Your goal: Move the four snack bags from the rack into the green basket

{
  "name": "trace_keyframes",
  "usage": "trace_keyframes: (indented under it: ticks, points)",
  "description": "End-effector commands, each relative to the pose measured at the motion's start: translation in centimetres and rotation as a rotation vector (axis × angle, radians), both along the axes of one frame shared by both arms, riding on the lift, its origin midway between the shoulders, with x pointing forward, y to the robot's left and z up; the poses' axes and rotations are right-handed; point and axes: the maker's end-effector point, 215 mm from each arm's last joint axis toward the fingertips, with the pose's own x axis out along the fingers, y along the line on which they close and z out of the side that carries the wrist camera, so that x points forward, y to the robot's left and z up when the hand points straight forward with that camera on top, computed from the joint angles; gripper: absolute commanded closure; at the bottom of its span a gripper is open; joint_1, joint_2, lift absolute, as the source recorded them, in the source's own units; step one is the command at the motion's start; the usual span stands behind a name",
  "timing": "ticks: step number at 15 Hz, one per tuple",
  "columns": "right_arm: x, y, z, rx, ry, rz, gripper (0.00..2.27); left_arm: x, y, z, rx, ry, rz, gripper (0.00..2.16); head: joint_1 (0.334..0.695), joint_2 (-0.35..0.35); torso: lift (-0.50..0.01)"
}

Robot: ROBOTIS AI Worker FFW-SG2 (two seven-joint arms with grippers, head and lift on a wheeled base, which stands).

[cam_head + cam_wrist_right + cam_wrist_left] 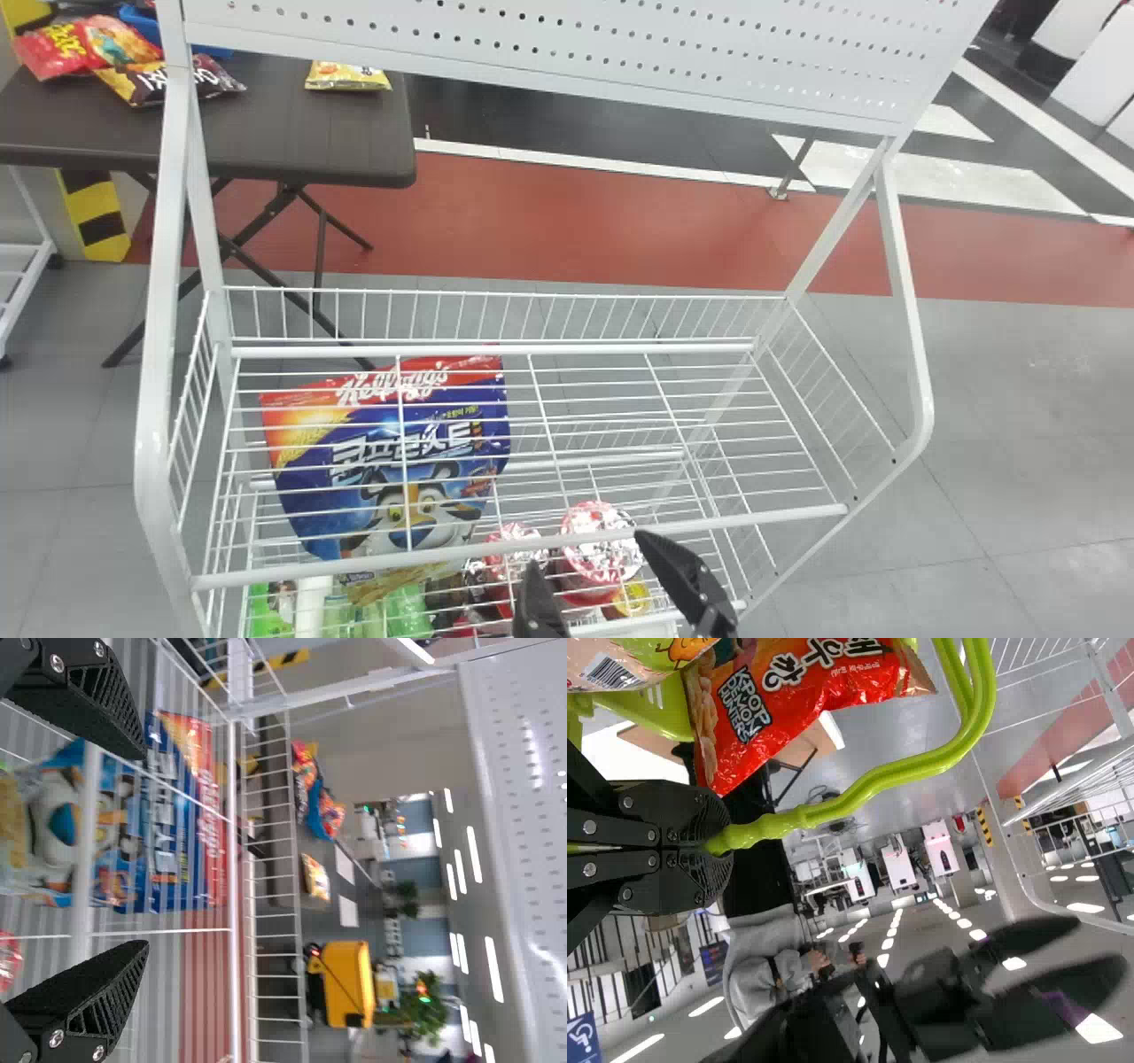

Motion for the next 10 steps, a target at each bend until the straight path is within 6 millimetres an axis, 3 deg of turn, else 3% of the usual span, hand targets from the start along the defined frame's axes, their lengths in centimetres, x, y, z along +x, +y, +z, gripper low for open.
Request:
trace_keyframes:
  ticks: [1, 3, 7, 10]
  points:
    - [0.1, 2.2, 3.6, -0.014, -0.081, 0.021, 0.05, 0.0, 0.1, 0.0, 0.001, -0.002, -0.002, 1.84, 0.695, -0.350, 0.000]
    - [0.0, 2.2, 4.3, -0.004, -0.085, 0.017, 0.05, -0.1, 0.1, 0.0, 0.001, -0.002, -0.003, 1.84, 0.695, -0.350, 0.000]
    - [0.1, -0.4, 4.3, -0.006, -0.078, -0.019, 0.06, 0.1, 0.1, 0.1, -0.001, -0.006, -0.006, 1.84, 0.695, -0.350, 0.000]
    - [-0.1, -0.7, 4.3, -0.015, -0.079, -0.020, 0.06, 0.0, 0.0, 0.2, -0.002, -0.004, -0.009, 1.84, 0.695, -0.350, 0.000]
